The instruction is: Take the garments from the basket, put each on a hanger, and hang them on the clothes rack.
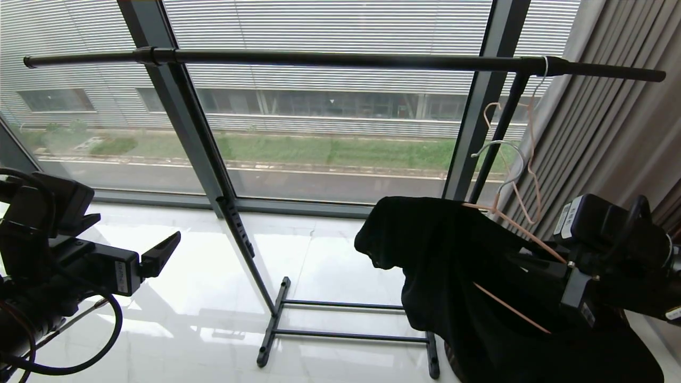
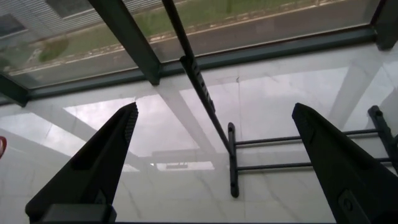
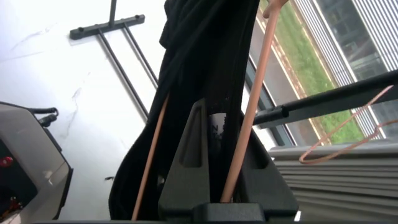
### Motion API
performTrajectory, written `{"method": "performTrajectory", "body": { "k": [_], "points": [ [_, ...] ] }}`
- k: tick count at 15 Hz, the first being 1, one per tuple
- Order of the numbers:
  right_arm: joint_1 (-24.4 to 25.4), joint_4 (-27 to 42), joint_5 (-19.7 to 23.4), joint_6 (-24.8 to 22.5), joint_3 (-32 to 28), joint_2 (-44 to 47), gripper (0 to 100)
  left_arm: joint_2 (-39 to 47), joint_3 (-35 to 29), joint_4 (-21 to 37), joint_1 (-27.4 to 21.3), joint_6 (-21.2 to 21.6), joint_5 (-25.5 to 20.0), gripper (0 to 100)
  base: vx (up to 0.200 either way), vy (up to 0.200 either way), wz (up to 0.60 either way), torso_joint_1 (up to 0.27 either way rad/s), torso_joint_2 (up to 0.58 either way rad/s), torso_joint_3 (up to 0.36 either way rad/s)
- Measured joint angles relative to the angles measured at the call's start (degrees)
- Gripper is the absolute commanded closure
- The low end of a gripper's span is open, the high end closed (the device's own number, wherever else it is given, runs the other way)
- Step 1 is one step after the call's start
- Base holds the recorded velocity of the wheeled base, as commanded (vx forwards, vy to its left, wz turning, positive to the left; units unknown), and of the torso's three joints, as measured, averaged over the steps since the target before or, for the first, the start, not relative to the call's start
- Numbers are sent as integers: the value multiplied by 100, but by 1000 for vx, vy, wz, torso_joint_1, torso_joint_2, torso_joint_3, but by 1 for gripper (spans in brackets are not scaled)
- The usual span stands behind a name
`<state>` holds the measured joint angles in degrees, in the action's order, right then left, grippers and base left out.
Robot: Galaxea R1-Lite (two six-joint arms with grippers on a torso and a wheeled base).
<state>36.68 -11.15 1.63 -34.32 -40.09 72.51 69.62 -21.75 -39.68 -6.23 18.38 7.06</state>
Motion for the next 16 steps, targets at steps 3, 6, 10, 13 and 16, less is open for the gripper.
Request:
{"method": "performTrajectory", "body": {
  "k": [3,6,10,13,16],
  "points": [
    [2,-9,-88,2,0,0,100,0,12,0,-2,15,2,0,0,200,0,1,4,1],
    [-5,-55,-182,57,-26,4,100,0,28,-2,-57,26,-17,0,133,67,0,2,5,2],
    [-11,-67,-784,244,-243,45,100,-9,33,-2,-462,24,-17,0,200,0,0,-2,2,4],
    [-20,-61,-1054,255,-321,74,100,-13,33,-2,-664,24,-13,0,200,0,0,4,4,4],
    [-33,-266,-1419,255,-356,72,100,-22,34,-4,-702,24,-15,0,200,0,0,2,5,4]
  ]
}}
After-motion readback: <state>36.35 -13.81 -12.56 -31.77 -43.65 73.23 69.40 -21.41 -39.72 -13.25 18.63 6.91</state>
